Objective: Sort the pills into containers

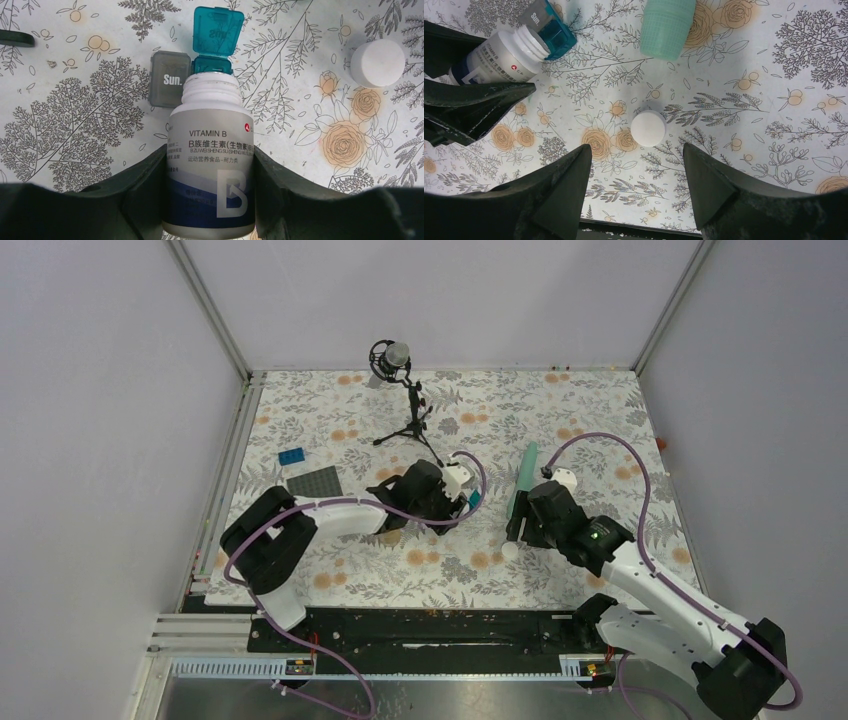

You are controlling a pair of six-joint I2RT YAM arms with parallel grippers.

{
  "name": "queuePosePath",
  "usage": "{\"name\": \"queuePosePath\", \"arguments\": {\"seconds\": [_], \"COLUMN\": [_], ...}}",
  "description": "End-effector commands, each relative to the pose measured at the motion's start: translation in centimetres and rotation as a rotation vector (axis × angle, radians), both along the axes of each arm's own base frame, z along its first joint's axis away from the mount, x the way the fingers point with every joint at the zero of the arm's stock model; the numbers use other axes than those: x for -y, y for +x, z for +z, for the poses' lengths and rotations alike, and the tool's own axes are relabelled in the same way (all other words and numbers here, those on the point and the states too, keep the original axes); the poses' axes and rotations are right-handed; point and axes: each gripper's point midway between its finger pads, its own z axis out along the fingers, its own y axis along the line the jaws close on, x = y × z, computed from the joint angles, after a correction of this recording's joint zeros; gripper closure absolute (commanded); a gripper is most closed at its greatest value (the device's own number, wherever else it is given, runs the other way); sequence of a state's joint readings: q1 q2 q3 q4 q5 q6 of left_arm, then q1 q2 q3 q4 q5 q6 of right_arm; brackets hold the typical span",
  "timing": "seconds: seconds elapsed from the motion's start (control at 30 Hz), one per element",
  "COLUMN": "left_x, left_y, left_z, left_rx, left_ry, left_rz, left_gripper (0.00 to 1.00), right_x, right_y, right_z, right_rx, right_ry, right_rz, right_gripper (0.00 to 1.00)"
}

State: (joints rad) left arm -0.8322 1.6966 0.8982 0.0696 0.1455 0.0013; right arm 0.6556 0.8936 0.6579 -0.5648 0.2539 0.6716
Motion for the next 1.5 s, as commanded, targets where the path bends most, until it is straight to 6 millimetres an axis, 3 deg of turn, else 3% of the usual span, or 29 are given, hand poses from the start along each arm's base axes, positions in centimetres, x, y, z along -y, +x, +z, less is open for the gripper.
{"name": "queuePosePath", "arguments": {"seconds": [0.0, 1.47], "left_x": [1.2, 0.4], "left_y": [0.6, 1.0], "left_z": [1.4, 1.1], "left_rx": [0.037, -0.013], "left_ry": [-0.001, 0.151], "left_rz": [-0.031, 0.022], "left_gripper": [1.00, 1.00], "right_x": [0.5, 0.1], "right_y": [0.3, 0.3], "right_z": [0.5, -0.3], "right_rx": [0.035, 0.009], "right_ry": [-0.013, -0.013], "right_rz": [-0.026, -0.020], "right_gripper": [0.26, 0.26]}}
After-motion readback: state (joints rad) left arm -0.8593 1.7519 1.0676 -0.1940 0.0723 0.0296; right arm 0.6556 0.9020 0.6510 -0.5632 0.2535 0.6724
